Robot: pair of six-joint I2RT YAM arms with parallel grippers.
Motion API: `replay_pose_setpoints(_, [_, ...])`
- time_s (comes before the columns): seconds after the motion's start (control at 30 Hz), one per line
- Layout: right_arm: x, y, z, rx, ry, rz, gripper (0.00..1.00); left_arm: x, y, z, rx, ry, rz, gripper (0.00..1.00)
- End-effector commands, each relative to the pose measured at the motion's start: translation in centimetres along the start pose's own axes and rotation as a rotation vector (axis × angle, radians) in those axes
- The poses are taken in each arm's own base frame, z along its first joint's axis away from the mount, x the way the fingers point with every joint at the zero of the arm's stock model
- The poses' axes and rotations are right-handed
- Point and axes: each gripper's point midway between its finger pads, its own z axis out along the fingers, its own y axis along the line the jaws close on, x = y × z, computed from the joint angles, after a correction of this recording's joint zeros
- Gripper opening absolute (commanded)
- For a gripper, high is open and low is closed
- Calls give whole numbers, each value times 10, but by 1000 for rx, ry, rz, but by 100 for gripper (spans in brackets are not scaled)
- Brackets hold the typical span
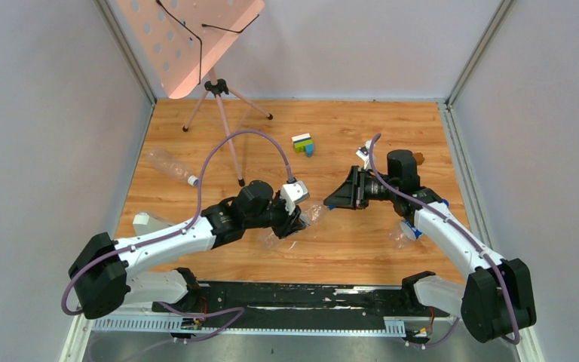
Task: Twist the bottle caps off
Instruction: Unscrew the bottle cap from the plastic bottle.
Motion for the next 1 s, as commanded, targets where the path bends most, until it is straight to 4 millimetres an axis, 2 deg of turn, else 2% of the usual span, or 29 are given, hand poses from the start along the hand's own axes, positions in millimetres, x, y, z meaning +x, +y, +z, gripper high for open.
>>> replay_pose_setpoints(0.0, [-14, 20, -7, -17, -57, -77, 37, -8, 11, -4, -50, 5, 26, 19])
replay_pose_setpoints(0.07, [-17, 16, -11, 17, -81, -53, 53, -6, 20, -6, -99, 20, 46, 16])
replay_pose_setpoints(0.13, [-19, 12, -15, 35, -107, -31, 59, -3, 26, -8, -129, 27, 72, 12])
replay_pose_setpoints(0.23, [-22, 10, -20, 53, -146, -5, 63, 3, 26, -13, -115, 5, 196, 10])
replay_pose_setpoints(0.27, [-22, 9, -21, 58, -155, 6, 63, -3, 23, -17, -111, -32, 228, 9])
replay_pose_setpoints(0.3, [-21, 10, -21, 53, -153, 9, 62, 3, 23, -18, -110, -30, 260, 9])
replay_pose_setpoints(0.33, [-19, 11, -21, 43, -142, 12, 61, -4, 21, -22, -109, -65, 281, 9])
replay_pose_setpoints(0.37, [-17, 12, -20, 27, -127, 17, 60, 3, 21, -23, -105, -58, 305, 9])
replay_pose_setpoints(0.4, [-15, 13, -19, 13, -109, 28, 60, -5, 19, -26, -101, -96, 322, 9])
replay_pose_setpoints(0.5, [-9, 13, -14, -18, -61, 66, 57, -7, 18, -29, -95, -108, 357, 9])
replay_pose_setpoints(0.7, [-3, 23, -1, -58, -16, 63, 57, -9, 15, -24, -74, -99, 352, 9])
replay_pose_setpoints(0.87, [-2, 15, 4, -39, -13, 89, 52, -13, 15, -24, -78, -116, 343, 8])
replay_pose_setpoints(0.97, [1, 18, 6, -72, 0, 108, 50, -12, 14, -25, -72, -110, 340, 8])
